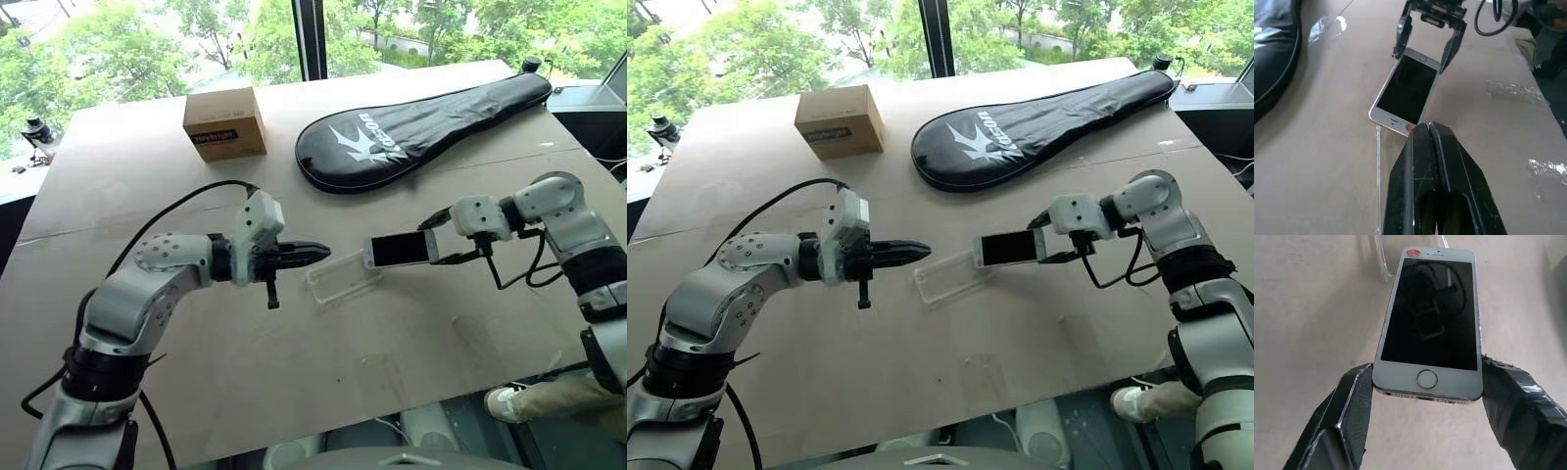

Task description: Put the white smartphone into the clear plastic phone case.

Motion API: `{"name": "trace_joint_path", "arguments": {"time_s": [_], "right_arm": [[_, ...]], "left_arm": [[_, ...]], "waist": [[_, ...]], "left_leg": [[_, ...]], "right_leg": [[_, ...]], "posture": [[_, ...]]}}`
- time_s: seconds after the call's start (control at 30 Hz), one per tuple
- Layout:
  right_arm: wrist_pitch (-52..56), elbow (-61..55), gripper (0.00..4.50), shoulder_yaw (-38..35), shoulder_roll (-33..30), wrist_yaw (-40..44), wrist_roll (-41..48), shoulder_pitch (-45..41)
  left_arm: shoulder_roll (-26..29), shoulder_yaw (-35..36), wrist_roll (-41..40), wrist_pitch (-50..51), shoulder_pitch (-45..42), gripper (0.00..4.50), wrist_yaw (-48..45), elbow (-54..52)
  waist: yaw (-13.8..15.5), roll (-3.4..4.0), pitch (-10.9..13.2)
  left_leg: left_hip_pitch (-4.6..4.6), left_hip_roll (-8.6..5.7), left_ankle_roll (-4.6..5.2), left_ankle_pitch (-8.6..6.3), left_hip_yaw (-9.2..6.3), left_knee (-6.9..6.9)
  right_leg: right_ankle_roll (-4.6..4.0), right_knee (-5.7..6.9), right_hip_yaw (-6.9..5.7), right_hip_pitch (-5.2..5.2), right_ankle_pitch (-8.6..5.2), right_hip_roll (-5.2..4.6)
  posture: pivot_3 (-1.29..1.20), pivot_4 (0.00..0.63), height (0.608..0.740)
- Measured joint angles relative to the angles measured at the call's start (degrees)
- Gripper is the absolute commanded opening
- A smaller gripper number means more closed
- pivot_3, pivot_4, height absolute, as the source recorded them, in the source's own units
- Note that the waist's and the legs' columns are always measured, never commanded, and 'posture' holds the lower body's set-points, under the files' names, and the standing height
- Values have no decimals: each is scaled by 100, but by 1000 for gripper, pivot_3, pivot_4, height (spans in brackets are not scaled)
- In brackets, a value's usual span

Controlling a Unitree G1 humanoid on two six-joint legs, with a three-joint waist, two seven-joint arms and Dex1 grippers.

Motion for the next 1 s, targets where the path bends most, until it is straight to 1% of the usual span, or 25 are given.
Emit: {"name": "trace_joint_path", "arguments": {"time_s": [0.13, 0.17, 0.33, 0.43, 0.47, 0.5, 0.57, 0.6, 0.63, 0.7, 0.83, 1.0], "right_arm": [[-467, 450, 2833, 483, 189, 14, 17, -417], [-550, 536, 2833, 713, 346, 19, 38, -566], [-568, 533, 2833, 1150, 653, 23, 133, -731], [-568, 549, 2833, 1291, 726, 25, 157, -836], [-568, 563, 2833, 1356, 772, 26, 158, -896], [-568, 614, 2833, 1419, 836, 27, 158, -974], [-568, 614, 2833, 1429, 856, 27, 159, -983], [-571, 673, 2833, 1466, 859, 27, 174, -984], [-565, 776, 2833, 1598, 880, 27, 189, -1052], [-527, 773, 2833, 1693, 881, 28, 237, -1113], [-266, 770, 2833, 1823, 840, 33, 346, -1128], [11, 683, 2833, 1817, 785, 35, 360, -1042]], "left_arm": [[9, -77, 177, -41, 147, 0, 76, -33], [-2, -83, 206, -40, 211, 0, 135, -78], [-46, -89, 270, 13, 381, 0, 384, -349], [-110, -174, 310, 53, 499, 0, 513, -402], [-169, -288, 375, 54, 503, 0, 548, -398], [-356, -494, 511, 16, 473, 0, 648, -332], [-394, -561, 530, 9, 475, 0, 665, -298], [-454, -691, 687, -57, 430, 0, 752, -175], [-725, -842, 1018, -224, 291, 0, 945, 231], [-844, -995, 1206, -306, 280, 0, 1033, 476], [-1053, -1056, 1445, -629, 250, 0, 1118, 696], [-1113, -1140, 1538, -813, 286, 0, 1059, 810]], "waist": [[33, -1, 0], [26, -1, 0], [11, 0, 0], [17, 0, 0], [18, 0, 0], [19, 1, 0], [20, 0, 0], [21, 3, -2], [28, 7, -4], [19, 7, -4], [23, 6, -4], [28, 7, -4]], "left_leg": [[-7, 1, 0, 0, -7, 1], [-11, 0, 0, 0, -10, 1], [-10, 1, -1, 0, -12, 0], [-10, -1, -1, 0, -13, 1], [-10, -2, -1, 0, -13, 2], [-9, -4, -1, 0, -13, 2], [-10, -4, -1, 0, -16, 2], [-9, -5, -1, 0, -16, 1], [-9, -15, -2, 1, -15, 2], [-9, -17, -2, 1, -15, 4], [-10, -12, -3, 1, -17, 2], [-9, -13, -2, 1, -17, 4]], "right_leg": [[0, -7, -5, 0, 0, -5], [0, -9, -6, -2, 0, -6], [0, -3, -5, -6, 0, -4], [0, -2, -6, -6, 0, -5], [0, -2, -6, -6, 0, -4], [0, 0, -5, -5, 0, -5], [0, 1, -8, -5, 0, -3], [0, 2, -8, -6, 0, -4], [0, 4, -8, -5, 1, -5], [0, 5, -6, -6, 0, -6], [0, 6, -7, -8, 0, -6], [0, 9, -6, -7, 0, -9]], "posture": [[0, 150, 740], [0, 150, 740], [0, 150, 740], [0, 150, 740], [0, 150, 740], [0, 150, 740], [0, 150, 740], [0, 150, 740], [0, 150, 740], [0, 150, 740], [0, 150, 740], [0, 150, 740]]}}
